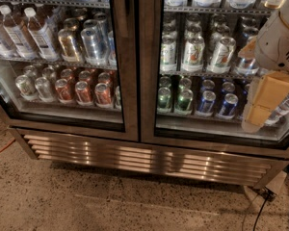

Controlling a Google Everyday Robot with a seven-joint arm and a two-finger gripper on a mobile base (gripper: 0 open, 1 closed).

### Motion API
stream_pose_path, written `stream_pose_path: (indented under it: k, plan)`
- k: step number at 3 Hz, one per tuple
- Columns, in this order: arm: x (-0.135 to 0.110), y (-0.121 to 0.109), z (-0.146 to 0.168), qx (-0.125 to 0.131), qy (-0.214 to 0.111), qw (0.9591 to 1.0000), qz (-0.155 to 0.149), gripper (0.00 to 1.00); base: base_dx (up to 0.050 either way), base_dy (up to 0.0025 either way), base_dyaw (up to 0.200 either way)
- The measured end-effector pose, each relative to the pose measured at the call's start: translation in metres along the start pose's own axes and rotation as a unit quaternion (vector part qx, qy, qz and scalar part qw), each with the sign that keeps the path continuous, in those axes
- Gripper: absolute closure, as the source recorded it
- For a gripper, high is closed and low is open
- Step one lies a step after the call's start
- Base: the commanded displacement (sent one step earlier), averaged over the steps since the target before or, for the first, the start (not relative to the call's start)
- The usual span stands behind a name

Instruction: Open left fridge door

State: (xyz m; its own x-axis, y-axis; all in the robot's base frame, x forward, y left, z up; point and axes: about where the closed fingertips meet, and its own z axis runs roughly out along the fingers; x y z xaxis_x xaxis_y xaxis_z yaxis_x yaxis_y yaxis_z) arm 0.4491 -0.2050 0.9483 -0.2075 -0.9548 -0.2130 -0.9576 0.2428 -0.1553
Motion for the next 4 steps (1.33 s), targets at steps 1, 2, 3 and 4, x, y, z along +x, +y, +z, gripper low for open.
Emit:
stream_pose_path:
  k: [1,2,3,4]
  plan:
    - [-0.002,-0.001,0.008,-0.011,-0.002,0.9999,-0.001,0.0,0.0,0.0,0.0]
    - [-0.007,-0.001,0.015,-0.032,-0.05,0.9982,-0.007,0.0,0.0,0.0,0.0]
    - [-0.005,-0.028,0.036,-0.035,-0.179,0.9828,-0.026,0.0,0.0,0.0,0.0]
    - [0.018,-0.029,0.054,-0.048,-0.237,0.9701,-0.022,0.0,0.0,0.0,0.0]
